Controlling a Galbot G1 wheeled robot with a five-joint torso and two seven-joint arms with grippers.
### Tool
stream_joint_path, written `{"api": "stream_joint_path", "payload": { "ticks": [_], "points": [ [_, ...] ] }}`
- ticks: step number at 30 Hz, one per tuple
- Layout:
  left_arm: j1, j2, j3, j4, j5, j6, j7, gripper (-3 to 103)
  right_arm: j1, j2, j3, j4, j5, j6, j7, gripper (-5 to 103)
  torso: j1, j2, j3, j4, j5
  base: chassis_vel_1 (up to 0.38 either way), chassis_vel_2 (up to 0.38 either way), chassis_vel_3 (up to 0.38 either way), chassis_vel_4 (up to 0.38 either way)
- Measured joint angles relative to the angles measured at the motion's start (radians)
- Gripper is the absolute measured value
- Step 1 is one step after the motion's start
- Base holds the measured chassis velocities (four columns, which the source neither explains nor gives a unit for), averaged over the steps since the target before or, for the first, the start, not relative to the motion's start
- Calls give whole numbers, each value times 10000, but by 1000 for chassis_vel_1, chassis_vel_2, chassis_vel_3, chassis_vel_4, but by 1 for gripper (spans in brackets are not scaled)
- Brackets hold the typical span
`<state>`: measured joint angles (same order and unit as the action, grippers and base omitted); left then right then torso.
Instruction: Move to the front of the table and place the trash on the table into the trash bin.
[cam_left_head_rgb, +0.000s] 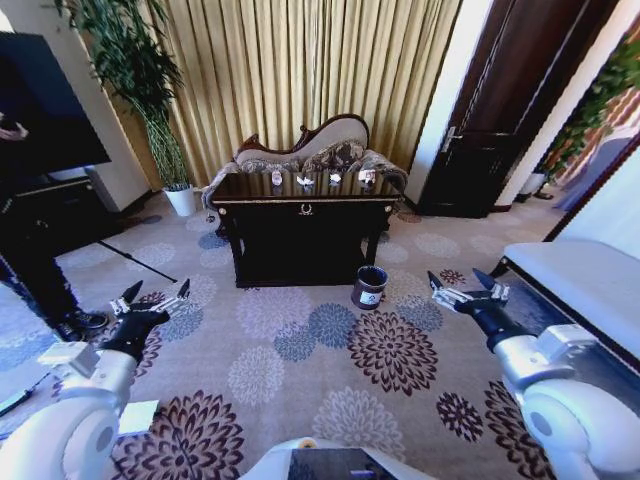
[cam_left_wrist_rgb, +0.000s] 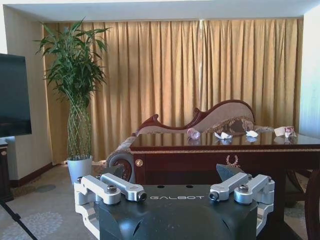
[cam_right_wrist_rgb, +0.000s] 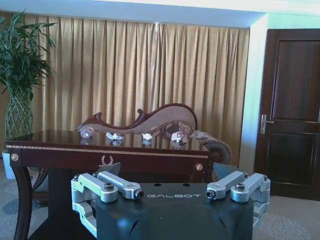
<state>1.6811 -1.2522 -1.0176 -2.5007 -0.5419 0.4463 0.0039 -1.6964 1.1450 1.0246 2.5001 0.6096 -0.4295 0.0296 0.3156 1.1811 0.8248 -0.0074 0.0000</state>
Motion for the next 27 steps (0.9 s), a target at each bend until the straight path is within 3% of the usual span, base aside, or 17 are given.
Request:
{"api": "stream_joint_path", "payload": {
  "ticks": [15,27],
  "points": [
    [11,7,-14,5,3,-74,15,100,1,-22,11,0,123,0,3,100,-2,2,-1,0,0,-16,14,13,-8],
    [35,-44,-11,6,18,-162,62,100,-16,-8,7,0,126,13,8,100,2,-1,1,0,-1,-152,147,155,-139]
  ]
}}
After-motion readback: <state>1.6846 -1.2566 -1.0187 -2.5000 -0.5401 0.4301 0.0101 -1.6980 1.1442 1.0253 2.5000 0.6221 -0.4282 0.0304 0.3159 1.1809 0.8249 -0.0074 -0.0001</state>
